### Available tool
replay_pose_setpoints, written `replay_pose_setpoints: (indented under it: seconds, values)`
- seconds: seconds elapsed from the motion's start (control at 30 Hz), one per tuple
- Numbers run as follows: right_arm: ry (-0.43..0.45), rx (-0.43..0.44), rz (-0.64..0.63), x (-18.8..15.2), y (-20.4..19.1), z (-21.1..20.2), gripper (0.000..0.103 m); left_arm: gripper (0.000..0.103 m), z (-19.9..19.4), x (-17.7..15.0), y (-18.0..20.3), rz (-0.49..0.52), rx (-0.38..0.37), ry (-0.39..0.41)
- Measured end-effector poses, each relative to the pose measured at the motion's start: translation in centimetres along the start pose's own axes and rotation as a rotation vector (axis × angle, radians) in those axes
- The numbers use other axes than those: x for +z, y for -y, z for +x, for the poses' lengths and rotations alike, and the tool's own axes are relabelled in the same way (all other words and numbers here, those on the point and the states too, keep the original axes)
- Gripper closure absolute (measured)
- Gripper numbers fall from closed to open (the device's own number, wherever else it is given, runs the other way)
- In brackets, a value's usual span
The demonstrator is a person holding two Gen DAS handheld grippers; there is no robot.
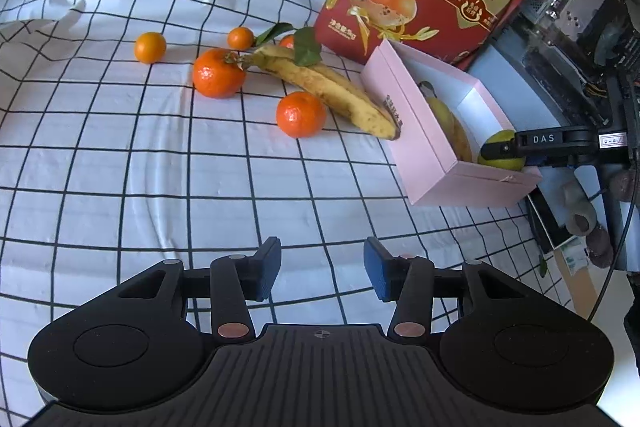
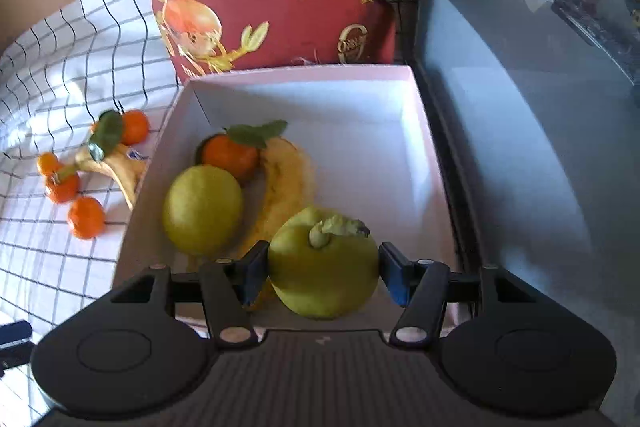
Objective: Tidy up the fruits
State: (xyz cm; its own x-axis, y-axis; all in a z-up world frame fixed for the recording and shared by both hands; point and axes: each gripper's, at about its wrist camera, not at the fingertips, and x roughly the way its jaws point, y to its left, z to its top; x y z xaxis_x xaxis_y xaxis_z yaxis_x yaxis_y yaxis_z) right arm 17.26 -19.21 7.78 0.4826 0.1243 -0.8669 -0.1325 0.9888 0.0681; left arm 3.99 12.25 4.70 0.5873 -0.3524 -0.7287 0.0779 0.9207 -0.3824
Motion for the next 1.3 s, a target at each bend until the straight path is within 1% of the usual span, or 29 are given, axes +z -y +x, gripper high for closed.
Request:
replay_pose_setpoints:
  seconds: [0.07, 0.13, 0.23, 0.37, 0.57, 0.7, 0.77, 0.9, 1.0, 1.17, 1.3]
  values:
    - [-0.026, 0.017, -0.003, -0.1, 0.2, 0.4, 0.044, 0.052, 0.3, -0.1, 0.0, -0.002, -0.006, -0.010]
    - [-0.053, 0.055, -0.002, -0.2, 0.3, 1.1, 0.044, 0.052, 0.5, -0.2, 0.2, -0.004, -0.013, -0.018]
    - [-0.053, 0.064, -0.015, -0.3, 0.4, 1.6, 0.043, 0.052, 0.8, -0.3, 0.3, 0.001, -0.013, -0.029]
    - [-0.048, 0.076, -0.013, -0.5, 0.9, 1.2, 0.044, 0.052, 1.1, -0.3, 0.5, 0.005, -0.013, -0.035]
    - [0.035, 0.096, -0.049, -1.3, 1.0, -0.8, 0.043, 0.052, 1.7, -0.3, 0.9, 0.009, -0.016, -0.048]
    - [0.082, 0.114, -0.054, -1.9, 1.2, -1.9, 0.044, 0.052, 2.0, -0.3, 1.4, 0.021, -0.018, -0.056]
    - [0.119, 0.123, -0.058, -2.3, 1.1, -2.8, 0.044, 0.052, 2.2, -0.3, 1.6, 0.028, -0.016, -0.060]
    - [0.217, 0.073, -0.120, -3.8, 0.0, -4.9, 0.044, 0.052, 2.5, -0.2, 2.1, 0.046, 0.004, -0.056]
    - [0.280, 0.049, -0.177, -5.2, -1.3, -6.6, 0.043, 0.052, 2.6, 0.2, 2.5, 0.074, 0.040, -0.033]
    - [0.329, 0.042, -0.242, -7.3, -3.6, -7.9, 0.041, 0.052, 2.1, 1.9, 2.4, 0.096, 0.091, 0.037]
    - [0.352, 0.043, -0.268, -8.8, -5.2, -8.5, 0.041, 0.052, 2.2, 4.3, 1.0, 0.063, 0.150, 0.093]
